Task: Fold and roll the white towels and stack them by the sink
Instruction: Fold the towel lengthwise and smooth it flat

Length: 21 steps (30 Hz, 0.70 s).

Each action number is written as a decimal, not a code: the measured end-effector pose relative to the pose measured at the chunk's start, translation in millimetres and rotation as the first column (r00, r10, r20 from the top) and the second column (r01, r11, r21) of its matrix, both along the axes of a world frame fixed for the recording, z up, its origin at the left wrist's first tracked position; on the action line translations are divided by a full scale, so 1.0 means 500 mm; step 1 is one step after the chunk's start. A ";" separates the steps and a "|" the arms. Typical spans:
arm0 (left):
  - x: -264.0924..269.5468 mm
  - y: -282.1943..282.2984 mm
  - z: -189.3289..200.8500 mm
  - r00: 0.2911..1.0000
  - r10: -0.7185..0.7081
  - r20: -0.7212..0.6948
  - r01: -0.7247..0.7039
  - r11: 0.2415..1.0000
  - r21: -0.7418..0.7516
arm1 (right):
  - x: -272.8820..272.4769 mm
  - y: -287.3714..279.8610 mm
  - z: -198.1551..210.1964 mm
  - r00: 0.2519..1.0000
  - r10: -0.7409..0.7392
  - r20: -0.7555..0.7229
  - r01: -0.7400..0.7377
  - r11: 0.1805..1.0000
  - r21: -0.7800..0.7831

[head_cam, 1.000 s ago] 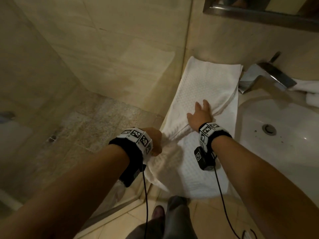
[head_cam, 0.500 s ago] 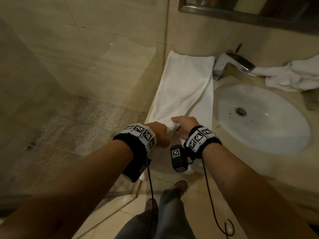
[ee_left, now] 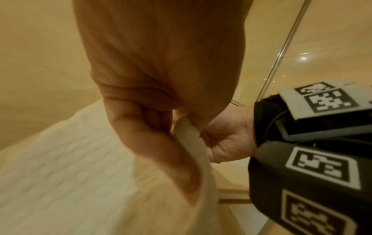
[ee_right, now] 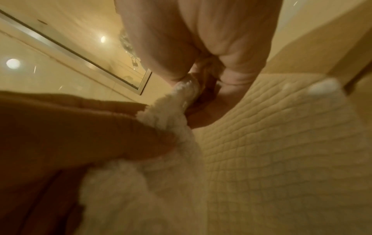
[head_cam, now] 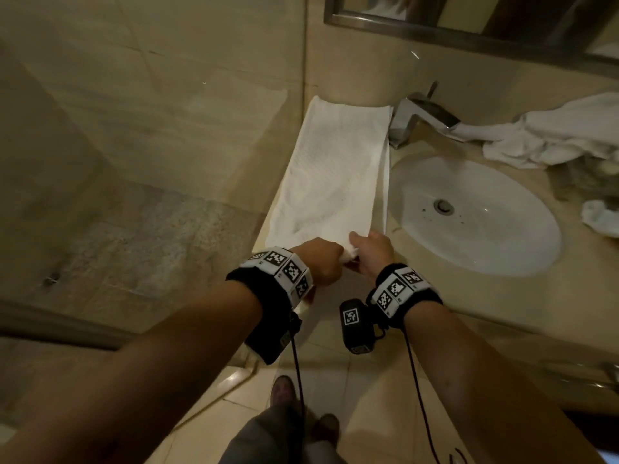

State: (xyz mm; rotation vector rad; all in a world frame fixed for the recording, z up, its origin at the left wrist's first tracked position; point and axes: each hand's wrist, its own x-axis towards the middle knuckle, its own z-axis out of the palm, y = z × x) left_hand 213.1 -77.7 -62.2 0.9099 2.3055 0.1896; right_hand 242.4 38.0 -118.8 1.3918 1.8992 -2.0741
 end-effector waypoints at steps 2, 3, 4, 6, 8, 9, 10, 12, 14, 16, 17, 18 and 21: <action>0.025 0.016 -0.009 0.999 -0.013 0.035 0.013 1.000 0.010 | 0.028 0.024 -0.009 1.000 0.002 -0.022 -0.001 1.000 0.030; 0.039 0.026 -0.013 0.999 -0.023 0.048 0.023 1.000 0.004 | 0.045 0.036 -0.015 1.000 0.019 -0.014 -0.018 0.999 0.042; 0.052 0.031 -0.017 0.998 -0.038 0.045 0.038 0.999 -0.008 | 0.060 0.047 -0.023 0.999 0.036 0.013 -0.036 0.999 0.041; 0.074 0.033 -0.031 0.997 -0.036 0.070 0.039 0.998 -0.042 | 0.088 0.059 -0.038 0.993 0.071 0.094 -0.072 0.997 0.015; 0.090 0.030 -0.052 0.985 0.020 0.170 -0.003 0.995 -0.095 | 0.109 0.066 -0.057 0.977 0.123 0.174 -0.138 0.987 0.076; 0.095 0.027 -0.061 0.972 0.067 0.226 -0.041 0.992 -0.118 | 0.116 0.068 -0.066 0.972 0.137 0.189 -0.161 0.980 0.118; 0.097 0.022 -0.070 0.956 0.125 0.267 -0.094 0.988 -0.125 | 0.120 0.068 -0.072 0.973 0.138 0.187 -0.169 0.973 0.159; 0.087 0.008 -0.085 0.938 0.236 0.255 -0.217 0.971 -0.101 | 0.117 0.068 -0.077 0.973 0.129 0.191 -0.174 0.955 0.239; 0.064 -0.014 -0.094 0.932 0.336 0.134 -0.332 0.942 -0.053 | 0.113 0.071 -0.077 0.949 0.174 0.262 -0.251 0.920 0.300; 0.027 -0.044 -0.109 0.876 0.480 -0.047 -0.479 0.878 0.022 | 0.118 0.073 -0.070 0.921 0.225 0.318 -0.330 0.885 0.329; 0.008 -0.061 -0.114 0.821 0.560 -0.110 -0.558 0.828 0.055 | 0.122 0.075 -0.067 0.927 0.206 0.314 -0.313 0.885 0.345; -0.009 -0.078 -0.121 0.761 0.635 -0.135 -0.632 0.772 0.073 | 0.125 0.076 -0.064 0.936 0.171 0.309 -0.281 0.890 0.358; -0.044 -0.121 -0.145 0.626 0.776 -0.078 -0.775 0.630 0.042 | 0.130 0.079 -0.067 0.938 0.141 0.315 -0.270 0.870 0.412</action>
